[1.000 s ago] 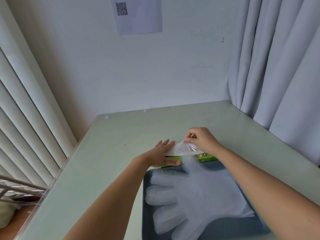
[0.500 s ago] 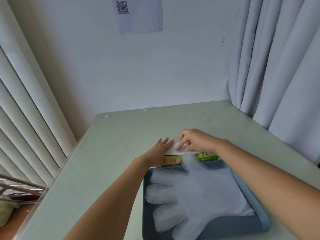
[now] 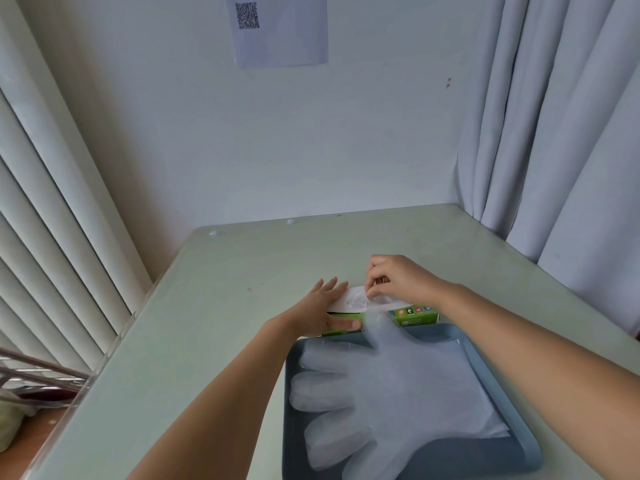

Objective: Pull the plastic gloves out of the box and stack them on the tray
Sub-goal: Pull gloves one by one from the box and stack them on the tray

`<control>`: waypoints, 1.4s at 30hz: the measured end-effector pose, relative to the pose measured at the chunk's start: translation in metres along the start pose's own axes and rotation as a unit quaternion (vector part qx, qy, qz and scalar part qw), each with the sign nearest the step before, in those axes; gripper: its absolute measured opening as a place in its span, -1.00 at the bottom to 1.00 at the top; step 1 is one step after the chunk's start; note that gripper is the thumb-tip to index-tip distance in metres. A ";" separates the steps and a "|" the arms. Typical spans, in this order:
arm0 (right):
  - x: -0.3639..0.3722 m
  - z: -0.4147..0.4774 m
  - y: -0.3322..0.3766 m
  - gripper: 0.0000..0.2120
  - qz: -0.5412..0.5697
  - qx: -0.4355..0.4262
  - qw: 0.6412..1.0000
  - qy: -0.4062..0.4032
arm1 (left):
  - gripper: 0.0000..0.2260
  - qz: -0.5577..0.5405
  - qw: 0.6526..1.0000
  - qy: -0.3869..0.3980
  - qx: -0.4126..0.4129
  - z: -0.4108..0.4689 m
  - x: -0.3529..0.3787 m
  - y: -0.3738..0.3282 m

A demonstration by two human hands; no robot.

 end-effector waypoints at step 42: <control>0.013 -0.002 -0.004 -0.87 -0.013 0.006 0.999 -0.037 | -0.19 -0.067 0.997 -0.039 -0.005 -0.009 0.005 -0.001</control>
Point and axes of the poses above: each hand's wrist, its own z-axis towards the middle knuckle, its own x-axis out of the palm, y = z × x, the point moved 2 cm from there along z, towards the middle knuckle, and after that the axes turned 1 degree about -z, right-handed, at the moved point
